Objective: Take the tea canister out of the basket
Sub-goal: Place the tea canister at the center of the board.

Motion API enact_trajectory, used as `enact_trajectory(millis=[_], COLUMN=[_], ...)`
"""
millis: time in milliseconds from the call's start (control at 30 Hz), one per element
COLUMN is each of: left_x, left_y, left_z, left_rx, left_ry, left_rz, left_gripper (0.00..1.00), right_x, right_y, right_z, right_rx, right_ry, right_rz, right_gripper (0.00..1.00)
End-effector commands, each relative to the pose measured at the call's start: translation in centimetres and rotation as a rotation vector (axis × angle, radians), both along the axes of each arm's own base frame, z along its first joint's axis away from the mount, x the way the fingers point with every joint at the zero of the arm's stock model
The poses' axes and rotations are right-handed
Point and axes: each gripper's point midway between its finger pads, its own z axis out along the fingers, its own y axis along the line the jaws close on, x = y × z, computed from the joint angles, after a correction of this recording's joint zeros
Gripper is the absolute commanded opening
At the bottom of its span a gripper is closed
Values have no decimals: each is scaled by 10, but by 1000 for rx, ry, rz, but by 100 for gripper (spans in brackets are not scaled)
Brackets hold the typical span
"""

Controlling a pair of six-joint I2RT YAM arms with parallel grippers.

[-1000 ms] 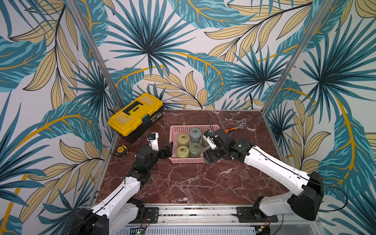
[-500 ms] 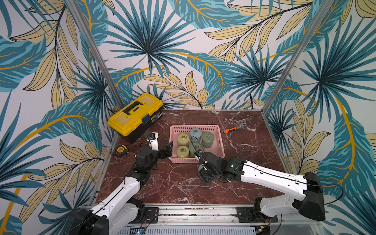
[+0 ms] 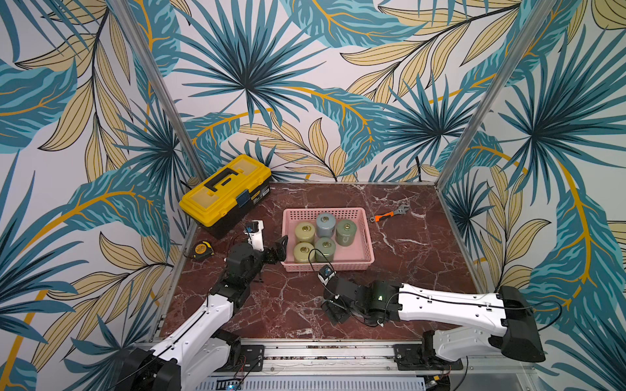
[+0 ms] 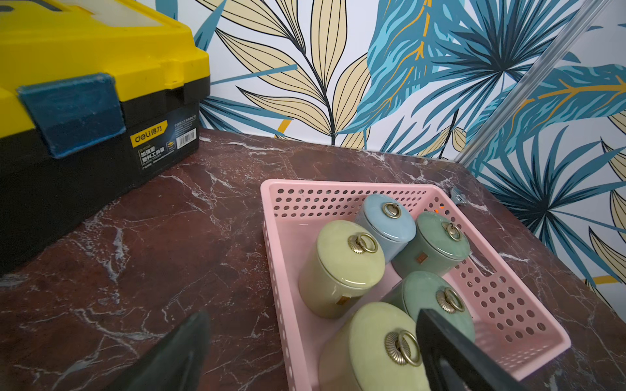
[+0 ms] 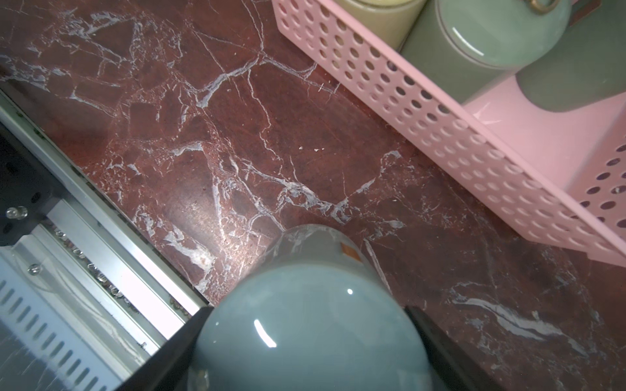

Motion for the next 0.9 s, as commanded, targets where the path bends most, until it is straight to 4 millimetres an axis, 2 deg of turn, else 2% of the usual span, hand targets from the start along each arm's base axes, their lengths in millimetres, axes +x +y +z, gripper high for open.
enact_trajectory(millis=[0,367,867], left_x=[-3,-4,-3], left_y=[5,5,4], left_z=[-6,-5,-6], left_rx=[16,16,15], left_ry=[0,-2,0], left_rz=[13,14,13], left_gripper=[100,100,100], right_x=[0,-19,-25], right_y=[10,18,15], right_z=[3,-21,-42], right_rx=[62,25,1], right_ry=[-27,0,26], right_rz=[-40,-26,-38], right_gripper=[41,41,41])
